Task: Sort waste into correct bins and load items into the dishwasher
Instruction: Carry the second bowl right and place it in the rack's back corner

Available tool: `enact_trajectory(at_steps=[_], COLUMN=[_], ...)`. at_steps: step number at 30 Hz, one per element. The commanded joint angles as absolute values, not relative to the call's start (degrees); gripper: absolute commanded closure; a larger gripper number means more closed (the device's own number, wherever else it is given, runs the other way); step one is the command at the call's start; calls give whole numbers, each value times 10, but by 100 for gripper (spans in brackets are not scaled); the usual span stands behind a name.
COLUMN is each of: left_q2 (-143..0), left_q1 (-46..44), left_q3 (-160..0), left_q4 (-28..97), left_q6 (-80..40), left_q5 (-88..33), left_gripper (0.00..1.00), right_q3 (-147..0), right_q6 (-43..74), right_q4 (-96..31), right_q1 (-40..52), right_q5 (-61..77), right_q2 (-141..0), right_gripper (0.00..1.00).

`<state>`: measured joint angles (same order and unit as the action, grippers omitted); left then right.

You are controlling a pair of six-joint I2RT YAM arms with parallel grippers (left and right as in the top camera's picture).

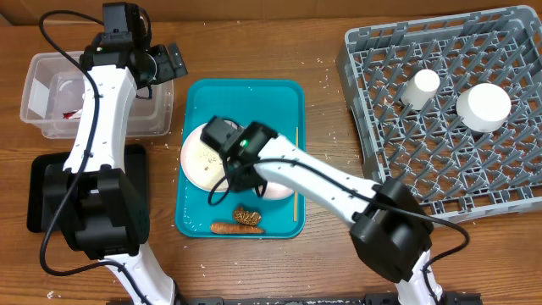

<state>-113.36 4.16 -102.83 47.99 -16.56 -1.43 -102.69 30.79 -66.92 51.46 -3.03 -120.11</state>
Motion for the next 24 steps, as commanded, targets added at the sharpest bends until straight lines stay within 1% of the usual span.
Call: enact_trajectory(at_steps=[1, 4, 6, 8, 11, 16, 17, 19, 20, 22, 24], left_q2=[-1121, -1121, -1121, -1121, -1121, -1121, -1121, -1121, -1121, -1121, -1121], left_q1=[41, 41, 41, 41, 41, 41, 41, 41, 41, 41, 41], left_q3=[-1029, -1029, -1029, -1029, -1029, -1029, -1029, -1029, -1029, -1029, -1029], left_q4=[479, 480, 480, 479, 479, 479, 480, 480, 479, 480, 480], left_q6=[-174, -174, -174, -174, -174, -174, -174, -174, -174, -174, -174], left_q5=[-13, -13, -13, -13, -13, -13, -13, -13, -13, -13, -13], left_gripper=[0, 0, 0, 0, 0, 0, 0, 0, 0, 0, 0], right_q3=[-1122, -1179, -1201, -1215, -1220, -1207, -1195, -1176, -1152, -1125, -1105], right_q6=[283, 269, 250, 223, 179, 112, 92, 72, 71, 72, 73], right_q4=[-720, -768, -777, -774, -754, -698, -672, -623, -561, -486, -420], right_q1=[454, 374, 316, 244, 116, -107, -155, -212, -256, -288, -303], right_q5=[-70, -84, -72, -41, 50, 267, 341, 444, 535, 620, 678], right_q2=[-1133, -1094, -1072, -1049, -1025, -1034, -1040, -1053, -1068, -1089, -1110], right_gripper=[96, 96, 96, 96, 96, 96, 96, 96, 96, 96, 96])
